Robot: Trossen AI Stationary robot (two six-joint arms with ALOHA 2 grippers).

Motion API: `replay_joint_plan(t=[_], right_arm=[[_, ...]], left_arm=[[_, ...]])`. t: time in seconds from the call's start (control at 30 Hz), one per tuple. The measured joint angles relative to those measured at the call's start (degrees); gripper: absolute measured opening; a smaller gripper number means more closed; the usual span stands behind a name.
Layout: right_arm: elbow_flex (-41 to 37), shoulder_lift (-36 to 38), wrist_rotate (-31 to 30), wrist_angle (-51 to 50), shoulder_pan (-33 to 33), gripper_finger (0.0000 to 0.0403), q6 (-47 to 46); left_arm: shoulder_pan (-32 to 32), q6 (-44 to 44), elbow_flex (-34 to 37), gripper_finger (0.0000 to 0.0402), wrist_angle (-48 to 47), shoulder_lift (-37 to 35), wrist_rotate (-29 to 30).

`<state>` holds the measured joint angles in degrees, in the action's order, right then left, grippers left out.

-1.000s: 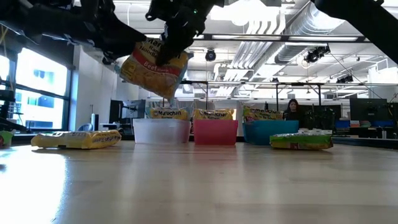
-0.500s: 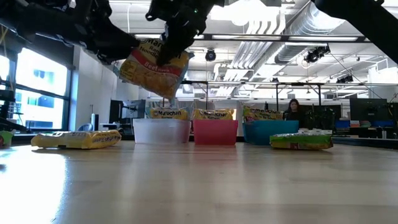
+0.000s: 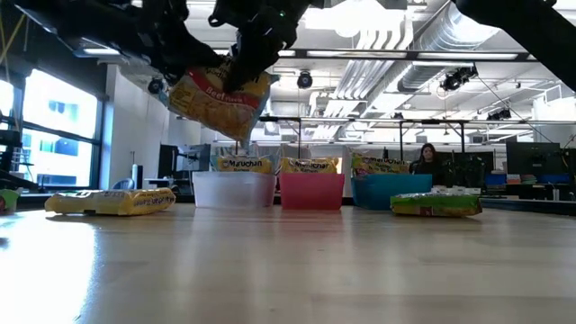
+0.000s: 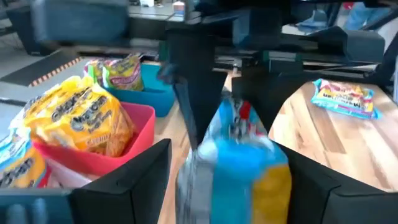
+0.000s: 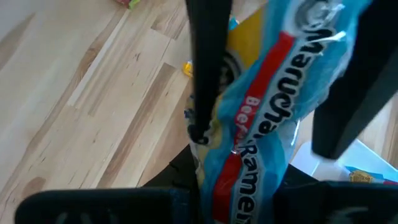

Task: Sort Maruchan noodles
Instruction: Put the blue noodle pack into the transparent bin

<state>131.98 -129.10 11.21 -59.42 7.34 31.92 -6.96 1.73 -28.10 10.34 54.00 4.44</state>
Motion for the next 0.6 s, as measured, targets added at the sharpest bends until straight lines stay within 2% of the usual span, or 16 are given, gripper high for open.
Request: replay_joint_plan(t=[0.13, 0.23, 0.43, 0.6], right_arm=[[0.00, 0.00, 0.84, -0.08, 0.00, 0.0067, -0.11], [0.00, 0.00, 0.82, -0.35, 0.00, 0.0067, -0.18], [0.05, 0.00, 0.67, -3.76, 0.01, 0.0085, -1.57], [0.05, 1.22, -5.38, -4.31, 0.00, 0.0136, -3.55]], left_arm=[[-0.79, -2.40, -2.12, 0.0235, 0.08, 3.30, -3.40], [-0.92, -3.72, -2.84, 0.0212, -0.12, 4.40, -4.40], [-0.99, -6.90, -3.01, 0.0116, -0.81, 4.15, -4.28], [-2.45, -9.39, -3.01, 0.0022, -1.36, 3.25, -5.48]])
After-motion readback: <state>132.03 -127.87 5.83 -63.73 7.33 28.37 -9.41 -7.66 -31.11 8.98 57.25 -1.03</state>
